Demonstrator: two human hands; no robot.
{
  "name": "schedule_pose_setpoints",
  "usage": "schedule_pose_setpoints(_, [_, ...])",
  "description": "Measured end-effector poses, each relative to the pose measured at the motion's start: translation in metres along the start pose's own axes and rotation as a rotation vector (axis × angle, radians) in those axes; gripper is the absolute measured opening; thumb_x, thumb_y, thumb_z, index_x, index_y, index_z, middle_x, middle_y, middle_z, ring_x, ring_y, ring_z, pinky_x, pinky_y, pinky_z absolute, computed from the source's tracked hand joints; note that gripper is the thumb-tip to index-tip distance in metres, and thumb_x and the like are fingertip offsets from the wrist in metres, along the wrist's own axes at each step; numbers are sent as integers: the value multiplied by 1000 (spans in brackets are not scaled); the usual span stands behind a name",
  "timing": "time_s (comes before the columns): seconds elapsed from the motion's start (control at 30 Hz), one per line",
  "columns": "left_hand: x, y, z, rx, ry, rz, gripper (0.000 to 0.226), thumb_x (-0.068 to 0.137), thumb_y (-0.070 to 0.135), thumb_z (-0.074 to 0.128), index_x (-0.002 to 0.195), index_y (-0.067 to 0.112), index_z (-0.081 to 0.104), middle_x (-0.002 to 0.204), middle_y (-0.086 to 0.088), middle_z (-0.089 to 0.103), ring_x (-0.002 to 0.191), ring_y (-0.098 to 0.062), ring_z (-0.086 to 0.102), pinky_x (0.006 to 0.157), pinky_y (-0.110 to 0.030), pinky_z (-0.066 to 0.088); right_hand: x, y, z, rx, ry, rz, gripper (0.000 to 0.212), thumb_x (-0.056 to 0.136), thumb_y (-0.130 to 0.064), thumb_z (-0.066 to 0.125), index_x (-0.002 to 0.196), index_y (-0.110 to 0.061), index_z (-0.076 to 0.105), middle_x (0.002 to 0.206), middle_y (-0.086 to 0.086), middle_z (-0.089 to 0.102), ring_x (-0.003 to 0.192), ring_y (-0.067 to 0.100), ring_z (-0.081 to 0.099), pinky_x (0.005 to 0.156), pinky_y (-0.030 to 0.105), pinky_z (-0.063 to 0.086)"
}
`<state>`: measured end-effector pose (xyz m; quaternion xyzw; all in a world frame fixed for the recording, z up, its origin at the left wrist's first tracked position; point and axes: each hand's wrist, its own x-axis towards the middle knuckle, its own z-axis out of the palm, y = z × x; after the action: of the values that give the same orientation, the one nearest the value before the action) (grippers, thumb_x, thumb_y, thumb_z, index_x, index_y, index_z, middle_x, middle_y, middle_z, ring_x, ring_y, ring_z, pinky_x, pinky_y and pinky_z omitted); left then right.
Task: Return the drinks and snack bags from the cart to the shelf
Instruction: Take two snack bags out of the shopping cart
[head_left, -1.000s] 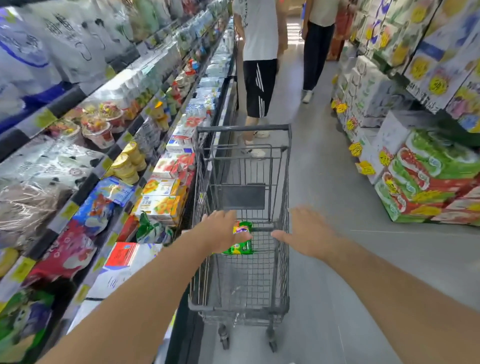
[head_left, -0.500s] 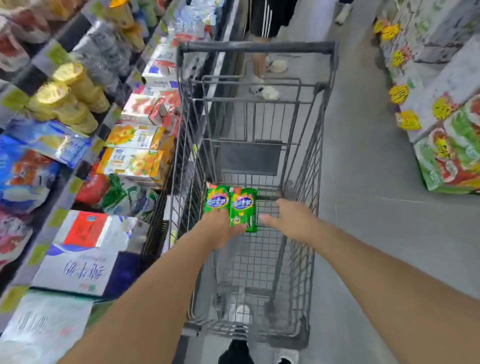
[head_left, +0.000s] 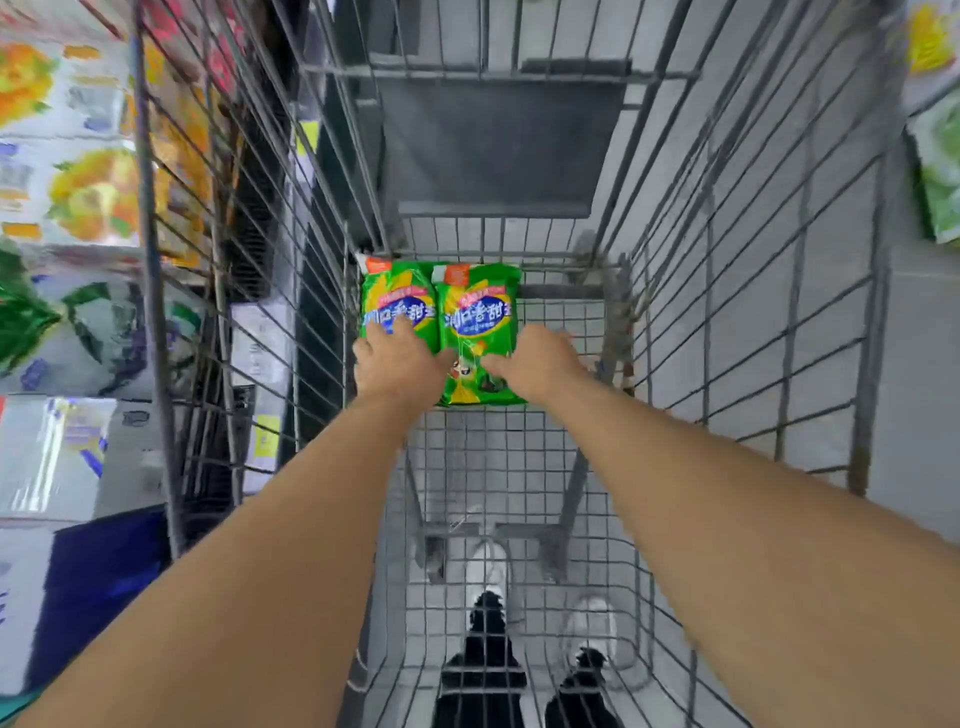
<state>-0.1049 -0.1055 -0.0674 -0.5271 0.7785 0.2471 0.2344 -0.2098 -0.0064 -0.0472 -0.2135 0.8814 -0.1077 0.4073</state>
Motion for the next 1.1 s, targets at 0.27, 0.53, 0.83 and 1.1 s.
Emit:
schedule_pose_setpoints(0.27, [26, 7, 23, -52, -35, -148, 86, 95, 44, 56, 158, 24, 1, 164, -22, -7, 148, -47, 4, 120, -55, 17, 42, 14, 21, 147, -7, 58, 48, 93, -38, 65, 124, -2, 57, 122, 15, 63, 116, 32, 59, 76, 28, 39])
schedule_pose_setpoints(0.53, [31, 3, 21, 2, 5, -140, 70, 85, 38, 66, 147, 30, 35, 153, -17, 25, 141, -41, 20, 114, -50, 22, 63, 3, 35, 276, 20, 183, 53, 91, -42, 65, 124, -2, 56, 122, 15, 63, 112, 32, 61, 83, 34, 49])
schedule_pose_setpoints(0.83, [32, 1, 19, -226, 32, -160, 82, 86, 42, 71, 147, 13, 25, 144, -17, 30, 130, -40, 35, 100, -46, 40, 61, 25, 24, 507, -166, 365, 43, 81, -5, 76, 119, -2, 57, 118, 19, 65, 106, 33, 65, 94, 47, 55])
schedule_pose_setpoints(1.1, [41, -4, 33, -417, 58, -232, 76, 83, 52, 69, 131, -1, 42, 131, -18, 55, 123, -36, 53, 101, -44, 46, 57, 44, 33, 511, -1, 300, 96, 76, -46, 81, 146, 3, 36, 150, 19, 43, 137, 35, 43, 108, 42, 40])
